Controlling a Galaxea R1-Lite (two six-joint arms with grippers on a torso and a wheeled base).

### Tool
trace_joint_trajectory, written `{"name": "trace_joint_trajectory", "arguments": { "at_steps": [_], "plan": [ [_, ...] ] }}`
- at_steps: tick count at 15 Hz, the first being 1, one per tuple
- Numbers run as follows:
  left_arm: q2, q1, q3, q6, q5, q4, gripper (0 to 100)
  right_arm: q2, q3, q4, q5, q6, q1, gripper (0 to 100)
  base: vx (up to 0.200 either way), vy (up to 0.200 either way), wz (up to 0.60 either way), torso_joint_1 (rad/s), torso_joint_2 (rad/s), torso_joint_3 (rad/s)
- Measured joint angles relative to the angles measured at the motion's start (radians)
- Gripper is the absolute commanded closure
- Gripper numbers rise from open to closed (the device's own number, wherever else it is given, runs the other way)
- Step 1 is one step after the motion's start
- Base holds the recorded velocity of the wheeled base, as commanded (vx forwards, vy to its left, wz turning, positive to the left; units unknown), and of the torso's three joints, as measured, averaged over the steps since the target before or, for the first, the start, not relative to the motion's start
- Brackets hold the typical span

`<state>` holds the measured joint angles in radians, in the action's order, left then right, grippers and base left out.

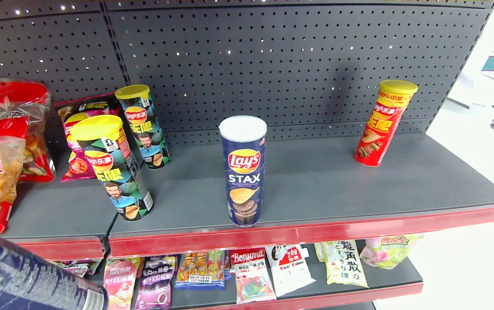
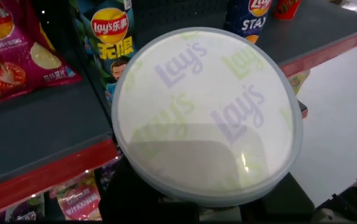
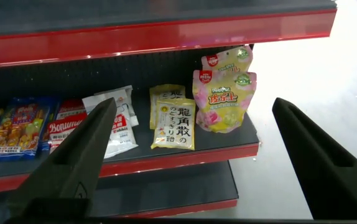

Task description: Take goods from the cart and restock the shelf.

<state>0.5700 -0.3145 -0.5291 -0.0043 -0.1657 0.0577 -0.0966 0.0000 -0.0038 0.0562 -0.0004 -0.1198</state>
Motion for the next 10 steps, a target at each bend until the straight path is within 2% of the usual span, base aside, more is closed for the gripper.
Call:
{"name": "trace_joint_trajectory", "arguments": {
  "at_steps": [3, 5, 10],
  "plan": [
    [0.139, 0.000, -0.060, 0.006, -0.052, -0.089, 100, 0.000, 0.000, 0.000, 0.000, -0.001, 0.000, 0, 0.000, 0.000, 0.00, 0.000, 0.00, 0.000],
    [0.235, 0.000, -0.087, 0.030, -0.096, -0.137, 100, 0.000, 0.000, 0.000, 0.000, 0.000, 0.000, 0, 0.000, 0.000, 0.00, 0.000, 0.00, 0.000],
    [0.435, -0.013, -0.186, 0.043, -0.111, -0.156, 100, -0.001, 0.000, 0.000, 0.000, -0.001, 0.000, 0, 0.000, 0.000, 0.00, 0.000, 0.00, 0.000]
  ]
}}
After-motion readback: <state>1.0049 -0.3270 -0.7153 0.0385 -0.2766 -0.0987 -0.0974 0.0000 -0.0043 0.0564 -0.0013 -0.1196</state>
